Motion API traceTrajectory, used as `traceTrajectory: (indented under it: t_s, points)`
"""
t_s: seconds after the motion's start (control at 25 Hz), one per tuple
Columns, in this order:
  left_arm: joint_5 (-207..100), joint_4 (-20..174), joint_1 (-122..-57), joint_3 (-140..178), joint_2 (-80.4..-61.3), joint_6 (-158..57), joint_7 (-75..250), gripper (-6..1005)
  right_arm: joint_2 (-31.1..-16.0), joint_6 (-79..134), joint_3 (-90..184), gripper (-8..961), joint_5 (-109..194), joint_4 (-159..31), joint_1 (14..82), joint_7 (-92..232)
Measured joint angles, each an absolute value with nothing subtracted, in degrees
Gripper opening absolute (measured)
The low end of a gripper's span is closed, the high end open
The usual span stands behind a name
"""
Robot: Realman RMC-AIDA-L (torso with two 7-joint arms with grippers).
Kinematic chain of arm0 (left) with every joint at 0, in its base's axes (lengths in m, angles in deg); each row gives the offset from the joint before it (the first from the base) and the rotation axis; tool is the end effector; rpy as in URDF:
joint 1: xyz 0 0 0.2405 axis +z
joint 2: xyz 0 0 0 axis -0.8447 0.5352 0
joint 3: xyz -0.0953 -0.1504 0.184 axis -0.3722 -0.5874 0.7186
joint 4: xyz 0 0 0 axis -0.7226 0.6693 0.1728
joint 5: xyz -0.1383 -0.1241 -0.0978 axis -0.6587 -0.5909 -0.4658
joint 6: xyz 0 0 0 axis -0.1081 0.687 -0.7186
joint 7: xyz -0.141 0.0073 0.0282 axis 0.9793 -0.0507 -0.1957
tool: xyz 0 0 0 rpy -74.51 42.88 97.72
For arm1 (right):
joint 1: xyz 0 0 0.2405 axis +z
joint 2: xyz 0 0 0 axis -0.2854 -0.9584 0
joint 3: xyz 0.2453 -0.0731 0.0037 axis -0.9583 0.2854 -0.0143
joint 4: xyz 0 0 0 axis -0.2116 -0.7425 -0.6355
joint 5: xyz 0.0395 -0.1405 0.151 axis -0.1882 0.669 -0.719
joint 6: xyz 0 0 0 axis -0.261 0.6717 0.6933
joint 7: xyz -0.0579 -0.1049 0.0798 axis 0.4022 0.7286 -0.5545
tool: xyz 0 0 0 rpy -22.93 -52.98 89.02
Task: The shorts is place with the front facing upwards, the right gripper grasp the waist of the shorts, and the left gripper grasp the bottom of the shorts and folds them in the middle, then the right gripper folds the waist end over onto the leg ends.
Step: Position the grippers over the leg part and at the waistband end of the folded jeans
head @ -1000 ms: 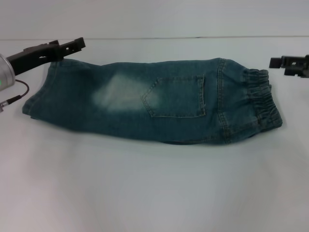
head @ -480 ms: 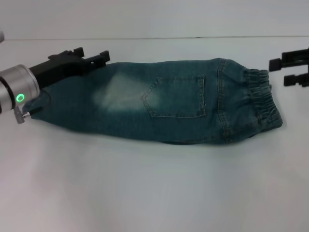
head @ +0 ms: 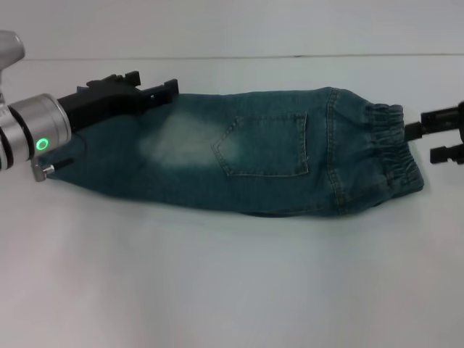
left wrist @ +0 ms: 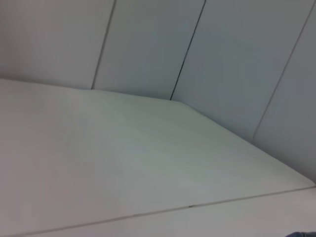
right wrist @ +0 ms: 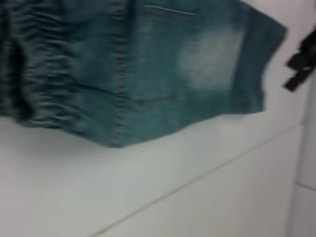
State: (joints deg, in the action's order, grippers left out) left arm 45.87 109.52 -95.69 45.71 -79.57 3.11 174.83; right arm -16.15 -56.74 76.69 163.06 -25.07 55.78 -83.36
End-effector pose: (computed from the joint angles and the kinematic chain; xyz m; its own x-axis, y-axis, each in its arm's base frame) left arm -0.2532 0.4048 -0.0090 0.6070 0.4295 0.6686 0.7579 -0.5659 -0.3245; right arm 0.2778 0.3792 0.1036 0.0003 -0.9535 -0.3015 -0.9999 0.0036 -0.0123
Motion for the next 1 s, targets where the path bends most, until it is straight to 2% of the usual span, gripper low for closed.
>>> traceTrajectory:
  t_s: [0.32, 1.0]
  points:
    - [45.8, 108.4, -96.2, 46.4, -79.64, 2.3, 174.6, 917, -16.22, -51.0, 78.0, 831, 168.2, -27.0, 56.6, -82.7]
    - [45.7, 106.1, -96.7, 46.6, -79.78, 2.0, 173.7, 874, -18.86, -42.6, 87.3, 819, 170.0, -30.5, 60.8, -80.5]
